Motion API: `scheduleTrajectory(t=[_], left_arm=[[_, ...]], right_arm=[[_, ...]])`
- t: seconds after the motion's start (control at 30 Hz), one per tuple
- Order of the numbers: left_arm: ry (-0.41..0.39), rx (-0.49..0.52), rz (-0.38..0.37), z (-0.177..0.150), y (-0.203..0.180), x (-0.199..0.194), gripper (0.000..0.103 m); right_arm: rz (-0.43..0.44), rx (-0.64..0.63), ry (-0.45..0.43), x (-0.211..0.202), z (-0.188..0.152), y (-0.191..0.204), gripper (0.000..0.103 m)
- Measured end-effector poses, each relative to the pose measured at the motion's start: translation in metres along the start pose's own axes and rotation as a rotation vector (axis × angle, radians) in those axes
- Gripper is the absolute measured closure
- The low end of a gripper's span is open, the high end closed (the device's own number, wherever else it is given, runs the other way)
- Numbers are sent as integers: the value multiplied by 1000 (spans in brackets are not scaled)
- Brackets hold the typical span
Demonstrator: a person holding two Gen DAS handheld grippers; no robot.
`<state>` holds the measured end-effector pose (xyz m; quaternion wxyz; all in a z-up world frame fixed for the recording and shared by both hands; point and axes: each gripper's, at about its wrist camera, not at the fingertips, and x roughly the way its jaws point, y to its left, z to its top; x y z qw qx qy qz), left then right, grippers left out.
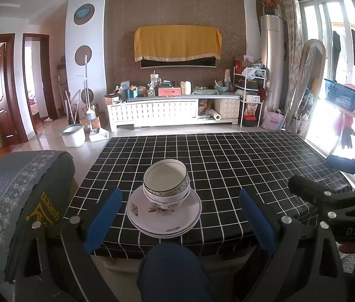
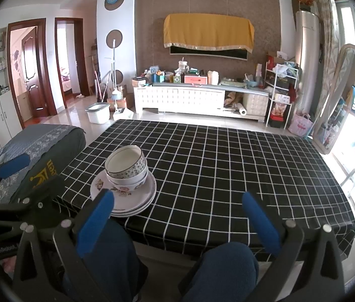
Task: Organize plates and bowls
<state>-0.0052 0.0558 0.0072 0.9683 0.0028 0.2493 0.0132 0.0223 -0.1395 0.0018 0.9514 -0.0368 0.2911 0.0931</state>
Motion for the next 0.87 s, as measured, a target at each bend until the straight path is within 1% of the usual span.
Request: scheduleTrajectory(t=[0.13, 0.27, 0.3, 0.6, 0.87], left_arm=[[-2, 3, -23, 0, -2, -1, 10], [15, -7, 1, -1, 0, 4, 9], [22, -11, -4, -2, 0, 5, 9], [21, -15, -10, -4, 0, 3, 9], [46, -28, -2, -5, 1, 6, 9]], right_arm=[[-6, 2, 4, 0, 0, 0, 0], [-13, 6, 11, 0, 1, -1, 0], [-3, 9, 10, -1, 1, -1, 0], [-11, 6, 11, 0, 1, -3, 0], [-15, 9, 17, 2, 0, -3, 0]])
